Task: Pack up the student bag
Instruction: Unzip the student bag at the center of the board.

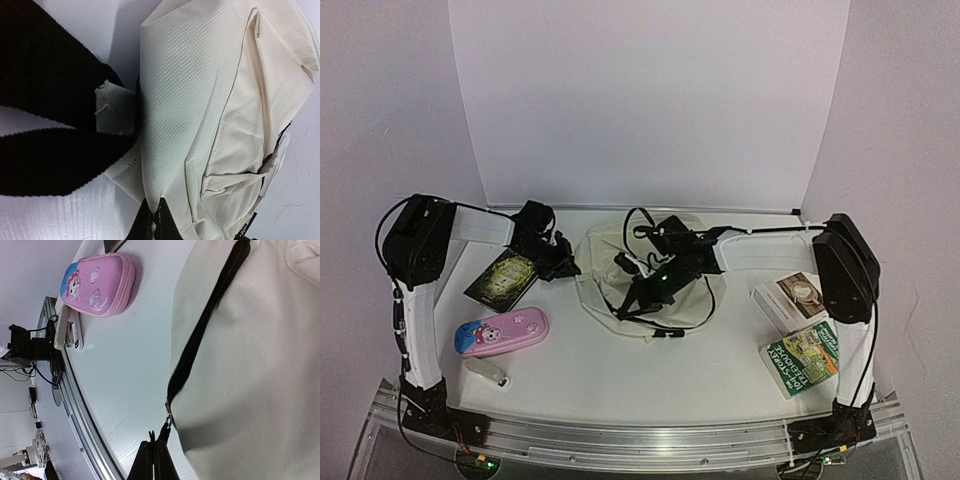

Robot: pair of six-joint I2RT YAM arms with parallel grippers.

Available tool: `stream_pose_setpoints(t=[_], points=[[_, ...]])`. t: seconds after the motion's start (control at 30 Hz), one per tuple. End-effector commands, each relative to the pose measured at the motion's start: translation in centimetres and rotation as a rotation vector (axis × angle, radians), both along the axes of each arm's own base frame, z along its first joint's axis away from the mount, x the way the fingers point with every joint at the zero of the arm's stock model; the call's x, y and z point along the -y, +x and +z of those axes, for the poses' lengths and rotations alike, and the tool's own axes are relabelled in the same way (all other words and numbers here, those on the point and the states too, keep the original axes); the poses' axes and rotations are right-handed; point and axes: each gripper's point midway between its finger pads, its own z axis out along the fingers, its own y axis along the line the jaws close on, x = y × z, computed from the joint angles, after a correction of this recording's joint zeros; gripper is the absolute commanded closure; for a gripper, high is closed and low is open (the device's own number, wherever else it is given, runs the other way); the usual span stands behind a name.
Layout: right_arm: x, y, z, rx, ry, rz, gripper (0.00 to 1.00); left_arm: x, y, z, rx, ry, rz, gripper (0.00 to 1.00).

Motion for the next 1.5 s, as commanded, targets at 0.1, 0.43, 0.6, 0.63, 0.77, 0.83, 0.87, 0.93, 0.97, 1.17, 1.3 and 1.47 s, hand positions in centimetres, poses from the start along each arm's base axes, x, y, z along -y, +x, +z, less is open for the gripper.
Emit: stream_pose_setpoints(t=[0.1,0.43,0.6,0.63,0.77,0.83,0.87,0.93,0.97,1.17,1.3,1.47], points=[[-0.4,-0.2,3.4,0.059,0.04,0.024,1.0,-1.8,3.0,4.0,0.144,0.046,0.02,0.83],[-2.1,1.5,2.4,0.045,0.035,-0.002,1.0,1.5,-5.0,9.6,0.212,-0.035,-0.04,0.3],[-2.4,1.6,2.7,0.045,0.043,-0.002,1.0,5.1,-8.2,8.8,0.18,-0.053,-0.086,0.31],[-2.4,1.6,2.7,0.044,0.045,-0.001,1.0,5.6,-8.5,8.5,0.169,-0.056,-0.09,0.32],[-2.3,1.6,2.8,0.049,0.043,-0.004,1.0,6.9,-8.8,6.8,0.113,-0.07,-0.08,0.38],[-2.3,1.6,2.8,0.052,0.043,-0.003,1.0,7.0,-8.8,6.1,0.095,-0.062,-0.067,0.4],[-2.2,1.5,2.8,0.052,0.04,-0.003,1.0,6.9,-8.9,5.8,0.084,-0.058,-0.057,0.41],[-2.0,1.4,2.8,0.056,0.038,-0.002,1.0,6.7,-9.1,5.4,0.067,-0.051,-0.042,0.43],[-1.9,1.4,2.8,0.058,0.036,-0.002,1.0,6.6,-9.2,5.2,0.06,-0.048,-0.036,0.44],[-1.9,1.1,2.5,0.044,0.037,0.008,1.0,7.3,-10.4,3.1,0.002,-0.027,-0.043,0.49],[-2.0,0.7,2.3,0.038,0.038,0.016,1.0,8.2,-9.9,2.9,0.007,-0.026,-0.053,0.52],[-1.4,0.2,2.5,0.049,0.034,0.029,1.0,8.3,-9.1,3.3,0.023,-0.002,-0.057,0.8]])
